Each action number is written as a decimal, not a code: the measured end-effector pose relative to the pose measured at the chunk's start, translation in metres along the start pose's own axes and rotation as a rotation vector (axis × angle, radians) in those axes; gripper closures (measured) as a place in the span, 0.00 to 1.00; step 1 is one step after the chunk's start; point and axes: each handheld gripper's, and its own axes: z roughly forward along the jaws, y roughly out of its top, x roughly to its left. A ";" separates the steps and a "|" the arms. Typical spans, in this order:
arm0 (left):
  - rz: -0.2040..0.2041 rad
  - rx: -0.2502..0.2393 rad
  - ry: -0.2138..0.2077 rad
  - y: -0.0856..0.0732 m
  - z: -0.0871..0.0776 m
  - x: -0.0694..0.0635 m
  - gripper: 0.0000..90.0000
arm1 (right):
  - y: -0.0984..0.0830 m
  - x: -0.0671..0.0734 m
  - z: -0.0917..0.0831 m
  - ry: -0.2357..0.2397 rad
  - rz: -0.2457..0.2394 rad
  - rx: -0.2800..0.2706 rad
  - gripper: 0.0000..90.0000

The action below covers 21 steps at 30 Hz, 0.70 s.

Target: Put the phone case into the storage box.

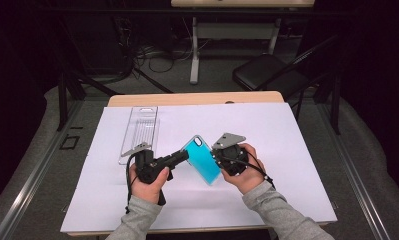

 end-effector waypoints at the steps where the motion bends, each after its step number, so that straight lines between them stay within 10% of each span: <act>1: 0.000 0.002 -0.002 0.000 0.000 0.000 0.87 | 0.000 0.000 0.000 0.001 -0.001 0.000 0.99; 21: -0.012 0.002 -0.010 0.001 -0.001 0.001 0.90 | 0.000 0.000 0.000 0.007 0.002 -0.007 0.98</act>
